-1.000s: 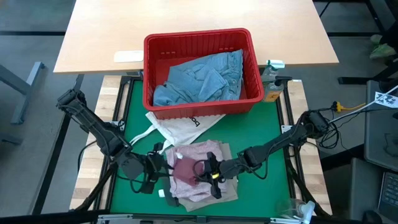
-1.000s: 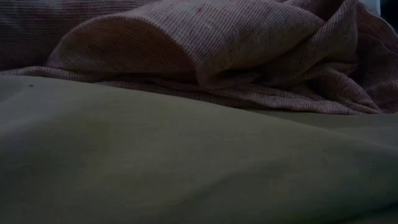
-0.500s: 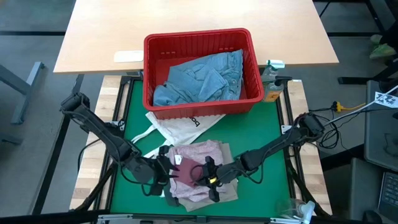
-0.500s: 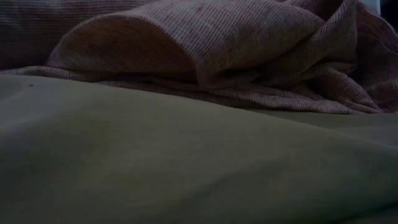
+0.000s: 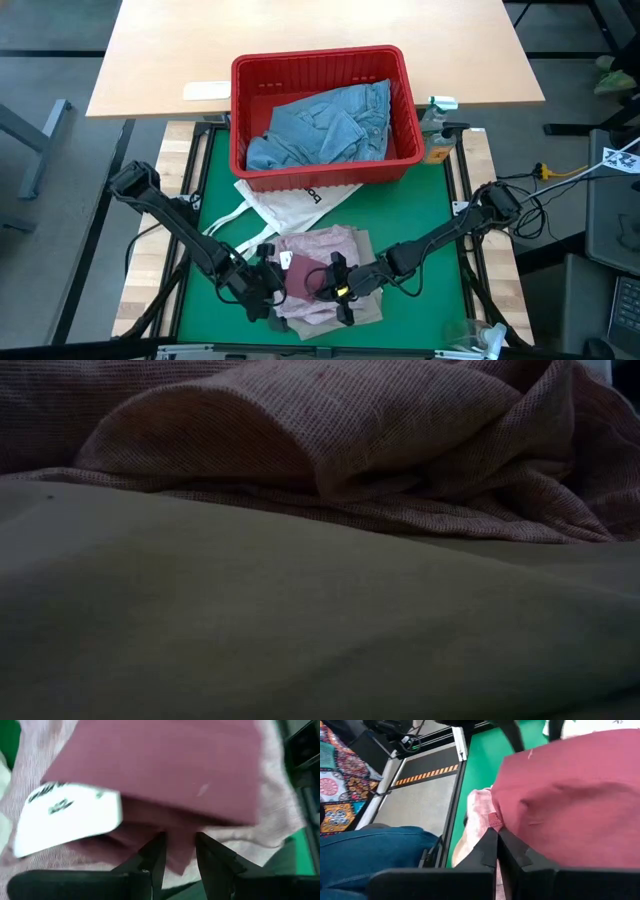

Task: Fold laundry
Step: Fold the purple panty

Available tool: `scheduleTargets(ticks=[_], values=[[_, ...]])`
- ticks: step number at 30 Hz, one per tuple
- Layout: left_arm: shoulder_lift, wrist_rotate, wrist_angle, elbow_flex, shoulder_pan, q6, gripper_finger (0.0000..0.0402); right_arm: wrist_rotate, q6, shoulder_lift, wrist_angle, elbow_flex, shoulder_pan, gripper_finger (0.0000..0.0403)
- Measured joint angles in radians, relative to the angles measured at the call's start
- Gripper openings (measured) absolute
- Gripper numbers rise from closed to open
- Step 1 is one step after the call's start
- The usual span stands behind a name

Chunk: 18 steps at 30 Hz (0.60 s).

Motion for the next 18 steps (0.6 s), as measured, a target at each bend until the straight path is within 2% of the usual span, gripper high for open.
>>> scheduleTargets(ticks=[3, 10, 14, 18], values=[[0.009, 0.0, -0.01, -0.001, 0.0, -0.007, 0.0102, -0.031, 0.0, 0.0, 0.0, 0.0, 0.0, 0.0034], [0.004, 0.004, -0.019, -0.001, -0.002, -0.007, 0.0102, -0.031, 0.0, 0.0, 0.005, 0.0, -0.001, 0.0141], [-0.016, 0.065, -0.018, -0.001, -0.003, -0.007, 0.0102, -0.056, 0.001, -0.007, 0.004, 0.0, -0.008, 0.0179], [-0.052, 0.166, -0.016, -0.001, 0.001, -0.008, 0.0102, -0.101, 0.0, -0.01, 0.006, 0.024, -0.014, 0.0194]])
